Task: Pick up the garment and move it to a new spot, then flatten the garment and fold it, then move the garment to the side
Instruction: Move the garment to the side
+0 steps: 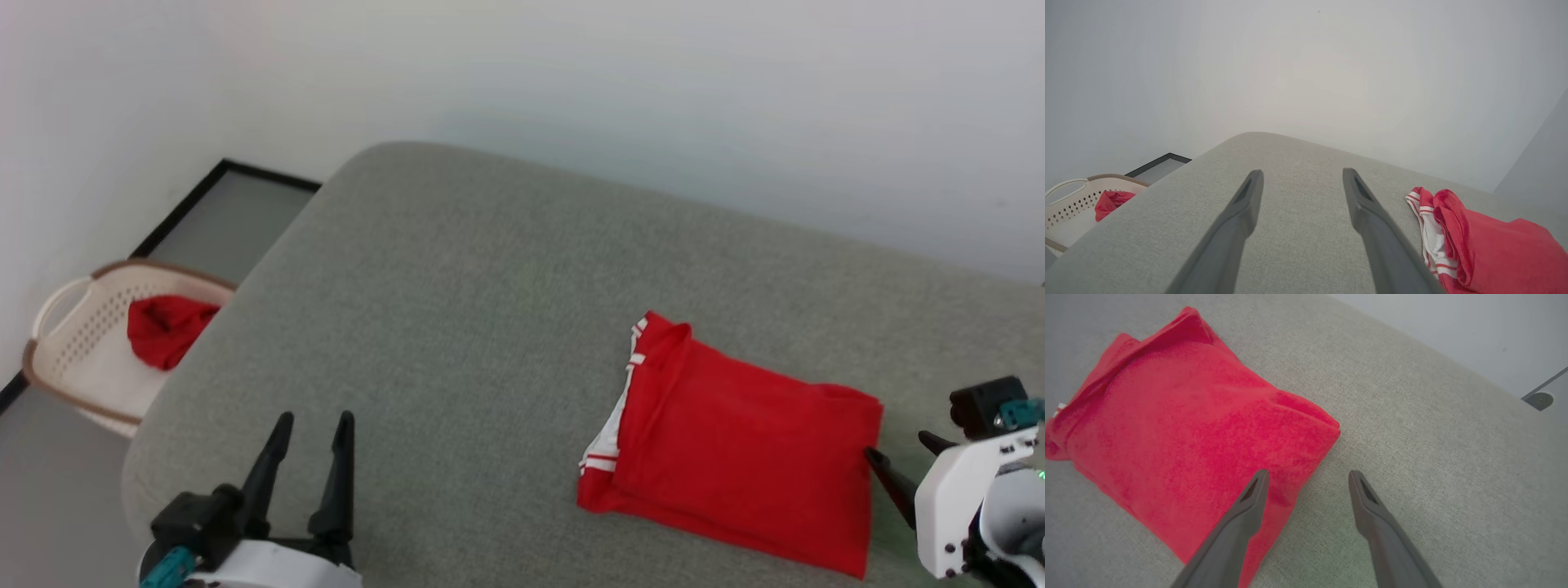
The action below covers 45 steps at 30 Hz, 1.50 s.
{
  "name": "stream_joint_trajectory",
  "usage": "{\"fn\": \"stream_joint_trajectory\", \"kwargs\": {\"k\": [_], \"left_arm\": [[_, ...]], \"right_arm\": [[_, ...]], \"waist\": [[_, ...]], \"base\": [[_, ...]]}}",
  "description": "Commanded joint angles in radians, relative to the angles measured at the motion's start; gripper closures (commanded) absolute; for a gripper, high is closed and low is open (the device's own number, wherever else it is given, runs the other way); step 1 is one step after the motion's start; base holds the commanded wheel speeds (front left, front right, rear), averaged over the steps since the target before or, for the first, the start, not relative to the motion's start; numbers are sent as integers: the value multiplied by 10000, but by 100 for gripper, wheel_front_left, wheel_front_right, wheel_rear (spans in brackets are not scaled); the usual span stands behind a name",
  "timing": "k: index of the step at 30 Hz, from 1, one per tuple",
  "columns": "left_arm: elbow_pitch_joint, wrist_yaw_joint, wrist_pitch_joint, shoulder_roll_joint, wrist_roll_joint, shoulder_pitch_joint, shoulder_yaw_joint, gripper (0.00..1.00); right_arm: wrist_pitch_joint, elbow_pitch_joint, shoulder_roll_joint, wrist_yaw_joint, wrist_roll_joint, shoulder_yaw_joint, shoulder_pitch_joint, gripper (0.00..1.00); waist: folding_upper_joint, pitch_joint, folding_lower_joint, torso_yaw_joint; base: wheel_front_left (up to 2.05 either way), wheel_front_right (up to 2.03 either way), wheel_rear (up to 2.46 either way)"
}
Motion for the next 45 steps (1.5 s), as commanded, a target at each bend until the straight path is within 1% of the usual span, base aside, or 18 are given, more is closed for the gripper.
{"fn": "stream_joint_trajectory", "kwargs": {"k": [1, 4, 5, 10, 13, 18, 19, 20, 23, 28, 36, 40, 45], "left_arm": [[36, -31, 0, -77, -45, -200, -84, 0], [72, -31, 0, -230, -98, -450, -203, 0], [72, -31, 0, -230, -98, -450, -203, 0], [144, -31, 0, -390, -186, -782, -345, 0], [183, -31, 0, -453, -227, -930, -424, 0], [252, -31, 0, -508, -291, -1125, -550, 0], [261, -31, 0, -512, -313, -1150, -561, 0], [285, -31, 0, -504, -301, -1174, -595, 0], [310, -31, 0, -475, -349, -1223, -572, 0], [356, -31, 0, -399, -313, -1185, -504, 0], [324, -31, 0, -217, -269, -1063, -510, 0], [260, -31, 0, -99, -264, -1107, -604, 0], [149, -31, 0, -55, -261, -1259, -743, 0]], "right_arm": [[485, -7, -74, -14, 196, -36, -207, 0], [1393, 3, -187, -16, 528, 66, -364, 0], [1393, 3, -187, -16, 528, 66, -364, 0], [2709, 85, -239, -16, 843, 308, -545, 0], [3373, 320, -41, -14, 999, 470, -525, 0], [3884, 578, 137, -14, 1104, 794, -691, 1], [3951, 630, 144, -14, 1142, 869, -725, 70], [4025, 657, 138, -14, 1197, 996, -753, 100], [4049, 708, 5, -13, 1328, 1094, -912, 100], [3805, 870, -477, -30, 1411, 988, -1379, 100], [3442, 997, -1151, -25, 1508, 801, -2037, 100], [3342, 1092, -1628, -19, 1456, 735, -2382, 100], [3501, 1142, -2419, -18, 1455, 775, -2850, 100]], "waist": [[0, 807, 0, 390], [0, 1172, 0, 499], [0, 1172, 0, 499], [0, 1614, 0, 573], [0, 1797, 0, 576], [0, 1955, 0, 588], [0, 1971, 0, 579], [0, 1981, 0, 575], [0, 1979, 0, 533], [0, 1816, 0, 380], [0, 1412, 0, -137], [0, 1378, 0, -472], [0, 1555, 0, -928]], "base": [[0, 0, 0], [0, 0, 0], [0, 0, 0], [0, 0, 0], [0, 0, 0], [0, 0, 0], [0, 0, 0], [0, 0, 0], [0, 0, 0], [0, 0, 0], [0, 0, 0], [0, 0, 0], [0, 0, 0]]}}
